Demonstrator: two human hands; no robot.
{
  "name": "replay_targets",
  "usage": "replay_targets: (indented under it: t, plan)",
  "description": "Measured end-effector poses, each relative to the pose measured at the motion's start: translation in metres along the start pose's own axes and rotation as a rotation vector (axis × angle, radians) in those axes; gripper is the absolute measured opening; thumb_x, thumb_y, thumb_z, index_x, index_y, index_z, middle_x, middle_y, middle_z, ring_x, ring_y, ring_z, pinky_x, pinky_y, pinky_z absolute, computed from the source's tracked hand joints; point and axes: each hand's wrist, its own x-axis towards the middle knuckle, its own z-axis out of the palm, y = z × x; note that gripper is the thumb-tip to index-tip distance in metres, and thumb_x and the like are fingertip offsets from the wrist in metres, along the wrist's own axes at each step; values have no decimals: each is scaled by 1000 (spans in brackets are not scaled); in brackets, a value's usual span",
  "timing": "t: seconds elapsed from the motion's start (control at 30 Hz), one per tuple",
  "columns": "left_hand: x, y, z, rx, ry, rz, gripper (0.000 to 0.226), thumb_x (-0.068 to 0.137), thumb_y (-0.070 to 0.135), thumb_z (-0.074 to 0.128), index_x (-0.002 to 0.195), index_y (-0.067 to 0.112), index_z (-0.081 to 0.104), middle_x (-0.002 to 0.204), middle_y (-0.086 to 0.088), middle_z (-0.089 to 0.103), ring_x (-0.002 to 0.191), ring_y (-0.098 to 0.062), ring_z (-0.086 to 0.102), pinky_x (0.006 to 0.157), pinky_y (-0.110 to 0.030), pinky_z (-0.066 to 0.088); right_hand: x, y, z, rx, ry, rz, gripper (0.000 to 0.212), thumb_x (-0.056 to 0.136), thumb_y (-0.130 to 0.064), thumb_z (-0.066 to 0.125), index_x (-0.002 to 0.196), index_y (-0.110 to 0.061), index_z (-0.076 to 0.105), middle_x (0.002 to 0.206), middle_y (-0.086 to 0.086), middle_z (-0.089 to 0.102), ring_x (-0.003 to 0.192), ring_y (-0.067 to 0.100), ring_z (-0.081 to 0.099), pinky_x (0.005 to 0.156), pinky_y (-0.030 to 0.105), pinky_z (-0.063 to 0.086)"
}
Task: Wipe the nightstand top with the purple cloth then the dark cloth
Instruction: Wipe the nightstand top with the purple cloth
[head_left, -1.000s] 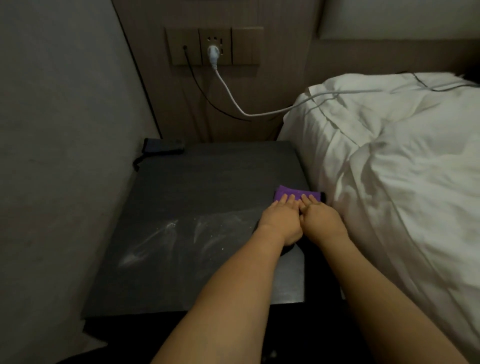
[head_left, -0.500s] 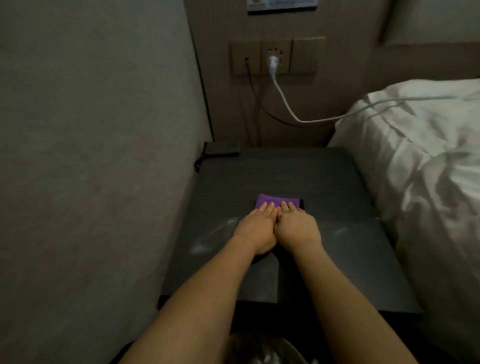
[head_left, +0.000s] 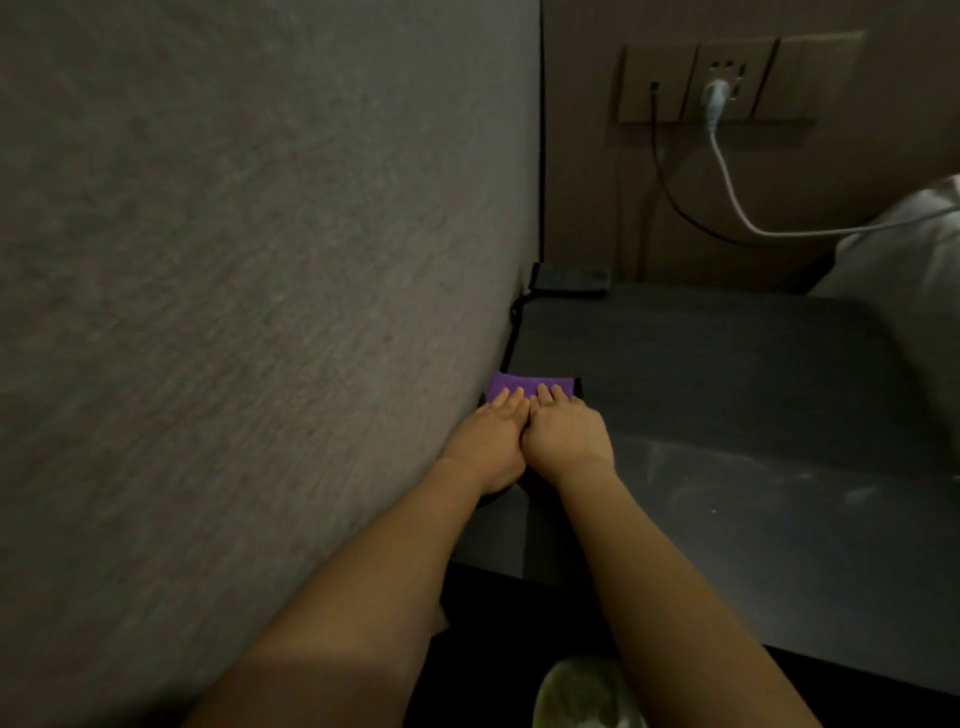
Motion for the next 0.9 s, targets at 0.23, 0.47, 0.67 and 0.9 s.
replay_targets:
  t: [0.23,0.47,0.67,0.9]
  plan:
    - [-7,4,6,7,20,-3,65,97,20,38,155,7,12,163,-10,10,152,-20,7,124,-31,7,-11,2,-1,17,-17,-7,50,98,-21,31,147,-10,32,158,7,25,146,20,23,118,34,20]
    - [-28,12,16,-14,42,5,61,98,18,36,155,7,15,163,-9,12,152,-20,7,122,-29,6,-36,1,6,34,-2,-19,52,97,-22,33,147,-9,32,157,9,26,146,20,24,118,33,20]
    - [-35,27,18,5,28,8,59,99,17,33,155,6,16,163,-10,12,152,-21,9,122,-30,8,-48,13,13,83,24,-18,54,95,-22,36,148,-11,31,157,6,27,146,18,25,118,30,19]
    - [-27,75,23,12,12,66,60,99,19,33,155,5,15,163,-11,11,152,-21,8,122,-30,7,-71,59,5,79,13,21,54,95,-21,37,148,-14,29,158,3,25,147,16,22,119,29,16]
